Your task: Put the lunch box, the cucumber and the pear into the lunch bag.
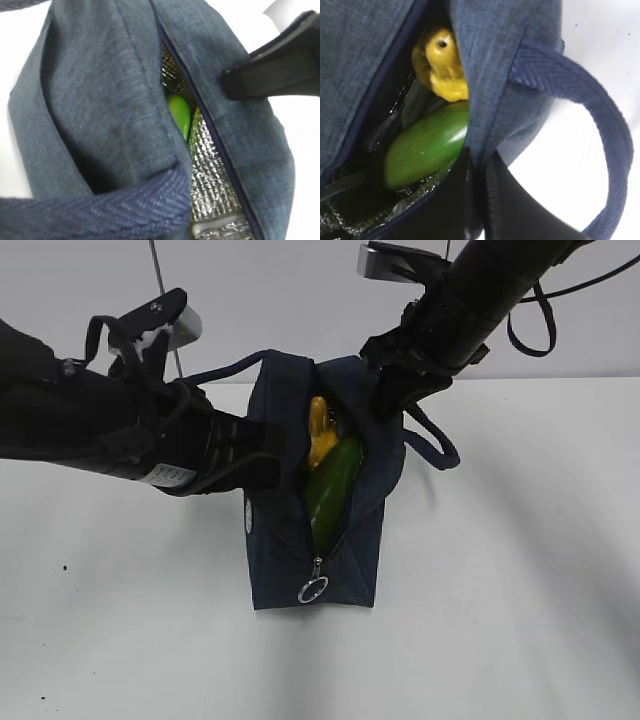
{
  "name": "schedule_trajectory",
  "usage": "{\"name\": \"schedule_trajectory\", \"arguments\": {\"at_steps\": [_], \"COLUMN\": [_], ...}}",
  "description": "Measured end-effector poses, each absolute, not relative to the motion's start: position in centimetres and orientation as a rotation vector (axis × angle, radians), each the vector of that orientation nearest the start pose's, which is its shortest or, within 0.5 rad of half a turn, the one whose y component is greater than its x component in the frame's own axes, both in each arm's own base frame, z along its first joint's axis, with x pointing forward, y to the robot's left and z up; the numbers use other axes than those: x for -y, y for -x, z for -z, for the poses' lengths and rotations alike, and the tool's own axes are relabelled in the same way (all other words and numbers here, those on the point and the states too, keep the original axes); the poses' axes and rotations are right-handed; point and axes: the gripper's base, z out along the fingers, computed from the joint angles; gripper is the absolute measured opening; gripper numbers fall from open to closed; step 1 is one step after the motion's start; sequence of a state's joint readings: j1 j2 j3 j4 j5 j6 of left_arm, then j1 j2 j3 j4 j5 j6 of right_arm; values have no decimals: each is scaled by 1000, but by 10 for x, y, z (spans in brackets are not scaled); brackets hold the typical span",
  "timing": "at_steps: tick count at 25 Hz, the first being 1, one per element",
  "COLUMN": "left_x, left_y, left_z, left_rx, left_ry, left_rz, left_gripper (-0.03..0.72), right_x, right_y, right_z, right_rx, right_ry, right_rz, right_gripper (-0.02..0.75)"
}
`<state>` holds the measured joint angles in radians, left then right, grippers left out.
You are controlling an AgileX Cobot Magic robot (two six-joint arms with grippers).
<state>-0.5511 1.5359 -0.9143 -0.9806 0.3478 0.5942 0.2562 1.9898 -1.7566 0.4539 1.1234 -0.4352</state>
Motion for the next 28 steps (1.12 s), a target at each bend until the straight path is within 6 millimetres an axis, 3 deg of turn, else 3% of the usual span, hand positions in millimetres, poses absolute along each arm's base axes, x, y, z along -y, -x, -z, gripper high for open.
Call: {"name": "schedule_trajectory", "arguments": {"at_steps": [6,13,16,22,28], "left_x": [190,190,190,191,191], "left_y": [-260,-260,-259,-257,-253], "left_z": [-240,-240,-239,-239,-236], "left_rx": [-2369,-2368,-2370,-2385,-2414], "left_ry": [-378,-377,-379,-401,-481], "left_rz": [784,782,784,798,799], "left_gripper": [-15,-15,-15,22,230], "right_x": [-144,-144,-145,-145,-143], "right_y": [-411,-411,-411,-409,-399], "right_z": [-260,-259,-259,-260,-278], "right_rx": [-2673,-2672,-2680,-2700,-2698], "right_ry": [750,746,723,697,728], "right_rz": [-577,-582,-591,-607,-621], "right_gripper": [85,416,509,532,532]}}
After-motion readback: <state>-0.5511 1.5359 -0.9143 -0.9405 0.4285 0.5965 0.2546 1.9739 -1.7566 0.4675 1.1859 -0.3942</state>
